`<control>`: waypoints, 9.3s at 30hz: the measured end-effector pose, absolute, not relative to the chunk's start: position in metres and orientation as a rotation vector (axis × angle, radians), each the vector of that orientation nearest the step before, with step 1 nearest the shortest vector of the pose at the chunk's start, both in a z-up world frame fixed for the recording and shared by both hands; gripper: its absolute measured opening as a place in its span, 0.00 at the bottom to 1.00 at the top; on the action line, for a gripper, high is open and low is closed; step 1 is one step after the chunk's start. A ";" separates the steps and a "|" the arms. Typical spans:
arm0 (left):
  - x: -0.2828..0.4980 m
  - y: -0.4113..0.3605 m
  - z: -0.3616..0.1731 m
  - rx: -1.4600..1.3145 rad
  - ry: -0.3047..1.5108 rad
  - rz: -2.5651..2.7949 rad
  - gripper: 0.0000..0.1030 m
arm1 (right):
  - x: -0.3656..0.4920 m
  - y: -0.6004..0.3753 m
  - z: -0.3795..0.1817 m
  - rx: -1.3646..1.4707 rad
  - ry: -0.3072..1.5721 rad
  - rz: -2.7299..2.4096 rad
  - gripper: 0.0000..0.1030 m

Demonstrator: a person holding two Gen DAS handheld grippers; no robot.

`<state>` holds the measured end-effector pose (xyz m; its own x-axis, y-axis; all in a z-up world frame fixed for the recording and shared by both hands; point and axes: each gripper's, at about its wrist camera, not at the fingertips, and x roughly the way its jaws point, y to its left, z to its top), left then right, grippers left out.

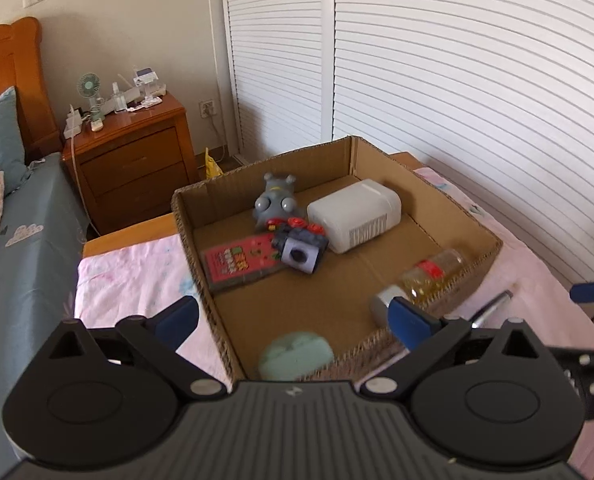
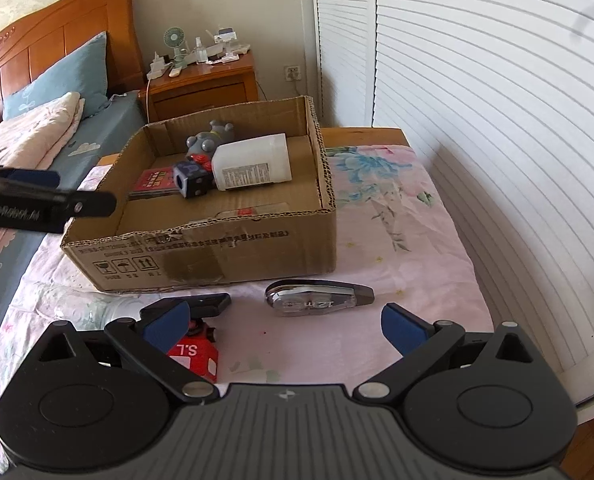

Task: Organize rigid objects
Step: 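Carry jar and cube into cardboard box and open both tools, then move right tool to red S.L robot while left tool reaches clear plastic cup, then grasp red S.L robot with right tool while left tool grasps clear cup, then carry robot and cup into cardboard box and open both tools, then move right tool to black tape dispenser while left tool reaches black square pad, then grasp black tape dispenser with right tool while left tool grasps black square pad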

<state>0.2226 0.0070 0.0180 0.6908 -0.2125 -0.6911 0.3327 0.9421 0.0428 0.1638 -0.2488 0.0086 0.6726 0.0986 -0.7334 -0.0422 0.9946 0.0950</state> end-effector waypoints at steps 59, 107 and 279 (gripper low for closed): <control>0.165 0.040 -0.075 0.068 0.884 -0.121 0.99 | 0.187 -0.194 -0.071 -0.092 0.902 0.134 1.00; 0.149 0.032 -0.040 0.161 0.873 -0.338 0.89 | 0.141 -0.209 -0.034 -0.185 0.847 0.293 0.57; 0.180 -0.083 -0.083 0.111 0.832 -0.100 0.73 | 0.176 -0.289 -0.081 -0.104 0.794 0.186 1.00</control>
<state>0.1797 -0.0826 -0.0831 0.6691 -0.0452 -0.7418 0.1324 0.9894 0.0591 0.1757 -0.2894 -0.0813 0.6861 0.1263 -0.7164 -0.2046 0.9786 -0.0234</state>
